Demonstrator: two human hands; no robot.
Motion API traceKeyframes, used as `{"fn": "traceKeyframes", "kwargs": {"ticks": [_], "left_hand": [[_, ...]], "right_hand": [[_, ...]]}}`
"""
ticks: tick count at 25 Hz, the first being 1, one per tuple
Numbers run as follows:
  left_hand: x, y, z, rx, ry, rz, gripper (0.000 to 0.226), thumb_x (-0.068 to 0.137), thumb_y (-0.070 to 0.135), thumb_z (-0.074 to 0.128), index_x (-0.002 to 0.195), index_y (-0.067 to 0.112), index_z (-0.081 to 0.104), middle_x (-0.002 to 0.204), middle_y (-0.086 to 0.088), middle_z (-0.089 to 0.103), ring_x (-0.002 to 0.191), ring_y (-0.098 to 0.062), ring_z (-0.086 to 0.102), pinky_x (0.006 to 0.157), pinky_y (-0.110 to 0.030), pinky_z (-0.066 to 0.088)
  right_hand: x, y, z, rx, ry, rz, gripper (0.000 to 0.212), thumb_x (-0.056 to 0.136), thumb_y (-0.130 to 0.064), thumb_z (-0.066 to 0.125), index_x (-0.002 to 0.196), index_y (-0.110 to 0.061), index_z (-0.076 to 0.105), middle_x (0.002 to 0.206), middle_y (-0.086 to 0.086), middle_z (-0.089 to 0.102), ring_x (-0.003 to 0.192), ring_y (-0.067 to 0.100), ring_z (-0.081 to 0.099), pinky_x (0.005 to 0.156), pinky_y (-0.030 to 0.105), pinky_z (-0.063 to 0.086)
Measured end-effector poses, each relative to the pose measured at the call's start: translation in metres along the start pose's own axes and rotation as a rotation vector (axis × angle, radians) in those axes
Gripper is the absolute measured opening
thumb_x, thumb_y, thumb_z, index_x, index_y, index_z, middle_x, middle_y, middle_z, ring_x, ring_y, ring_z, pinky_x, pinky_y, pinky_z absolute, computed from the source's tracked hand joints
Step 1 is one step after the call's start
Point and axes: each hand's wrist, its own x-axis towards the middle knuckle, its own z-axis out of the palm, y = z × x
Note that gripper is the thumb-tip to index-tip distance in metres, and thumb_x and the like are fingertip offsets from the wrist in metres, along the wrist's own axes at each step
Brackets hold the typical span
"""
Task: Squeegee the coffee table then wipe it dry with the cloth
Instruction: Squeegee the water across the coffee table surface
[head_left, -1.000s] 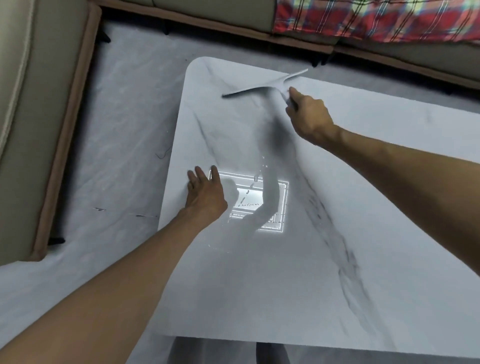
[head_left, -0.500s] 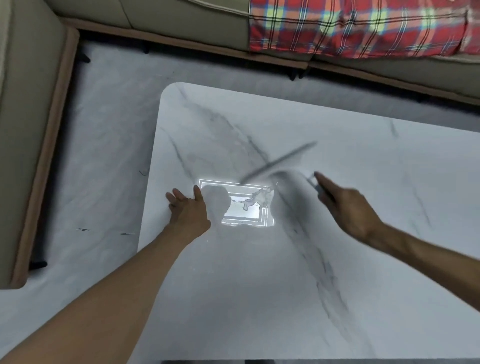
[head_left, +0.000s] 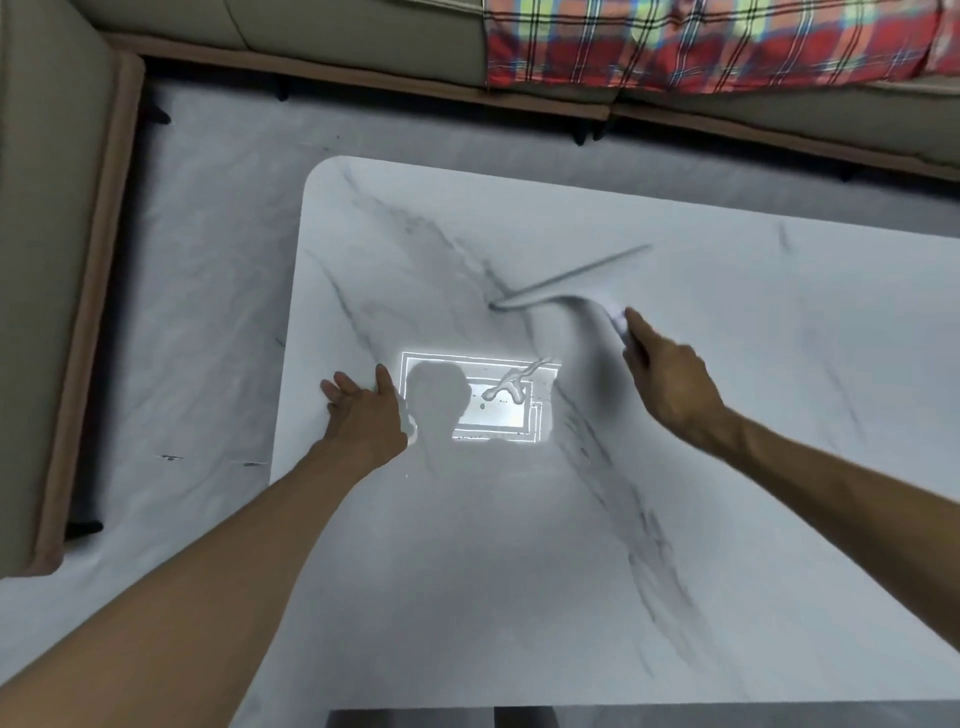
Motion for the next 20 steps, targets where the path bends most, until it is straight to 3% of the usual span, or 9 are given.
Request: {"fn": "traceKeyframes", "kwargs": {"ticks": [3,5,9,13,15,20], "left_hand": [[-0.003,0.0,-0.003,-0.024,-0.008,0.008,0.086,0.095,0.029,0.047,0.153,0.008,-0.014,0.148,-0.047,-0.01,0.139,-0.062,-0.006,0.117,-0.052,0.015],[-0.006,0.002,-0.003,-0.038,0.01,0.006,0.086,0.095,0.029,0.047,0.153,0.008,-0.014,0.148,-0.047,-0.011,0.138,-0.062,-0.006,0.117,-0.052,0.015],[-0.006,0.004,0.002,-0.053,0.065,-0.01,0.086,0.095,0.028,0.048,0.153,0.009,-0.011,0.148,-0.046,-0.011,0.139,-0.061,-0.006,0.118,-0.051,0.015],[-0.002,0.0,0.014,-0.085,0.118,-0.021,0.083,0.093,0.021,0.046,0.154,0.012,-0.009,0.15,-0.044,-0.012,0.14,-0.059,-0.009,0.118,-0.051,0.014],[-0.001,0.001,0.016,-0.086,0.131,-0.033,0.082,0.092,0.019,0.045,0.154,0.013,-0.007,0.15,-0.043,-0.012,0.14,-0.059,-0.01,0.118,-0.052,0.012],[-0.011,-0.007,0.014,-0.185,0.125,-0.035,0.078,0.092,0.019,0.046,0.155,0.013,0.0,0.156,-0.032,-0.009,0.145,-0.049,-0.009,0.119,-0.049,0.009]], "right_hand": [[-0.054,0.018,-0.01,-0.045,-0.111,0.001,0.04,0.1,-0.034,0.039,0.14,-0.032,0.038,0.075,0.007,0.065,0.069,0.038,0.06,0.063,0.038,0.049],[-0.057,0.013,-0.02,-0.047,-0.117,-0.011,0.036,0.099,-0.033,0.04,0.135,-0.033,0.04,0.069,0.003,0.062,0.063,0.033,0.057,0.059,0.036,0.047],[0.014,-0.044,-0.025,0.007,0.023,-0.169,0.038,0.101,-0.029,0.038,0.138,-0.021,0.038,0.091,0.017,0.068,0.08,0.043,0.058,0.069,0.041,0.048],[0.084,-0.106,0.001,0.041,0.034,-0.188,0.035,0.101,-0.023,0.035,0.132,-0.009,0.042,0.112,0.023,0.064,0.1,0.048,0.053,0.076,0.044,0.041],[0.071,-0.1,0.018,-0.014,-0.005,-0.203,0.032,0.099,-0.021,0.034,0.13,-0.012,0.04,0.1,0.021,0.064,0.09,0.046,0.054,0.069,0.039,0.037],[-0.048,-0.022,0.023,-0.075,-0.201,-0.248,0.035,0.097,-0.028,0.036,0.131,-0.034,0.033,0.069,0.006,0.062,0.062,0.036,0.055,0.058,0.037,0.047]]}}
